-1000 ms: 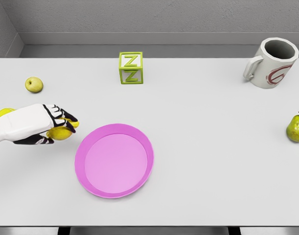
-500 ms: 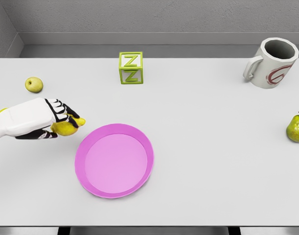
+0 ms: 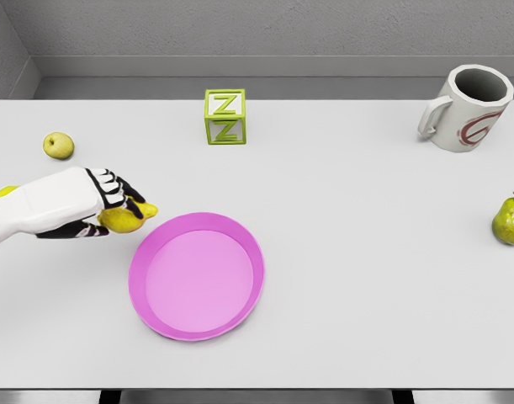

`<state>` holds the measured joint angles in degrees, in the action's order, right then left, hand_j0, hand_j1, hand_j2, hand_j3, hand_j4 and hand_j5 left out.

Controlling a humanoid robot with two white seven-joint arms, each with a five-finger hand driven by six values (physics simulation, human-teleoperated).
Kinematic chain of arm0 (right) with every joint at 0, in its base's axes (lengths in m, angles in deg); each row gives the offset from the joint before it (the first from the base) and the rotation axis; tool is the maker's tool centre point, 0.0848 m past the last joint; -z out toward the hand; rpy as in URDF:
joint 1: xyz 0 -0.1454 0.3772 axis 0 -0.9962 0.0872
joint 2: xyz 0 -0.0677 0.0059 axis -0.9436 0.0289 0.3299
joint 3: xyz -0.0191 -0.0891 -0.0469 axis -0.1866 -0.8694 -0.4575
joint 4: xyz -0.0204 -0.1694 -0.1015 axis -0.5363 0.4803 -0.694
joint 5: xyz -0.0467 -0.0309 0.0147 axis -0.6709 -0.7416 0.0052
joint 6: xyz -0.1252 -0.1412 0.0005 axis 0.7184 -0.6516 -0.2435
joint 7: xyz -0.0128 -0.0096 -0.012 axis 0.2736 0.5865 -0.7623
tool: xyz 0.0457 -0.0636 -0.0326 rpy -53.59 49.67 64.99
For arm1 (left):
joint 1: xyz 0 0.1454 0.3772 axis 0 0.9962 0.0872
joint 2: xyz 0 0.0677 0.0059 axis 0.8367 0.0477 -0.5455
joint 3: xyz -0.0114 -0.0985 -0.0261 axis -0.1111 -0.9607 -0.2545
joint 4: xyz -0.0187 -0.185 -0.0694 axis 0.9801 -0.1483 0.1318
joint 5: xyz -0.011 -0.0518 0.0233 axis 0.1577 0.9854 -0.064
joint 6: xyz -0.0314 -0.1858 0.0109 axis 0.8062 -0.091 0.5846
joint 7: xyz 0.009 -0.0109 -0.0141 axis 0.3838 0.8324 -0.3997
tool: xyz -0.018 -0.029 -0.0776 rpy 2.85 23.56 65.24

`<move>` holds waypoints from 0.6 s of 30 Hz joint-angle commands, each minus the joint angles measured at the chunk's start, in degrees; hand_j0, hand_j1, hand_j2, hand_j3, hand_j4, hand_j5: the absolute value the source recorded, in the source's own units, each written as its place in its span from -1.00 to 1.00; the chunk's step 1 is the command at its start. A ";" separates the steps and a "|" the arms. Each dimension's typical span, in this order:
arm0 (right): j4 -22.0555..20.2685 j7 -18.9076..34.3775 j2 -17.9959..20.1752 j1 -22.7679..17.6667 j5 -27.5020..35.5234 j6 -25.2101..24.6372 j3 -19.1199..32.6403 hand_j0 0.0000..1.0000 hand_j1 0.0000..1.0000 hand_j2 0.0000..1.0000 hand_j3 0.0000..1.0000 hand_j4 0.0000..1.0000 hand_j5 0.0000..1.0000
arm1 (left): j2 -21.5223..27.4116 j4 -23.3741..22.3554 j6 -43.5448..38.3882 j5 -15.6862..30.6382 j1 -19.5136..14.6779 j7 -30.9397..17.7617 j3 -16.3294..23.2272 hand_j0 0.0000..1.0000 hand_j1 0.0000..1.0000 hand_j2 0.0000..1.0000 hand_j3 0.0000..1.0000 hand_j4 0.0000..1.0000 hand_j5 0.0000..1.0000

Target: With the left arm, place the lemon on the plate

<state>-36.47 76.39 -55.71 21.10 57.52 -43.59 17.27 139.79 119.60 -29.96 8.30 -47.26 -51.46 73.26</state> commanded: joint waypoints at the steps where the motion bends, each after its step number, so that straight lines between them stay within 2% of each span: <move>1: 0.03 0.00 0.00 0.00 -0.01 0.00 -0.01 1.00 1.00 1.00 1.00 1.00 1.00 | -0.42 -0.04 -0.05 0.45 0.00 0.02 -0.03 0.22 0.22 0.22 0.22 0.22 0.22; 18: 0.03 0.00 0.00 -0.09 -0.01 0.00 -0.09 1.00 1.00 1.00 1.00 1.00 1.00 | -3.84 0.05 -0.05 0.45 -0.70 -0.07 0.15 0.20 0.20 0.20 0.20 0.20 0.20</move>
<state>-36.47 76.40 -55.71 21.10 57.52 -43.59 17.27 136.43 119.64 -29.95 8.40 -47.97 -51.57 73.40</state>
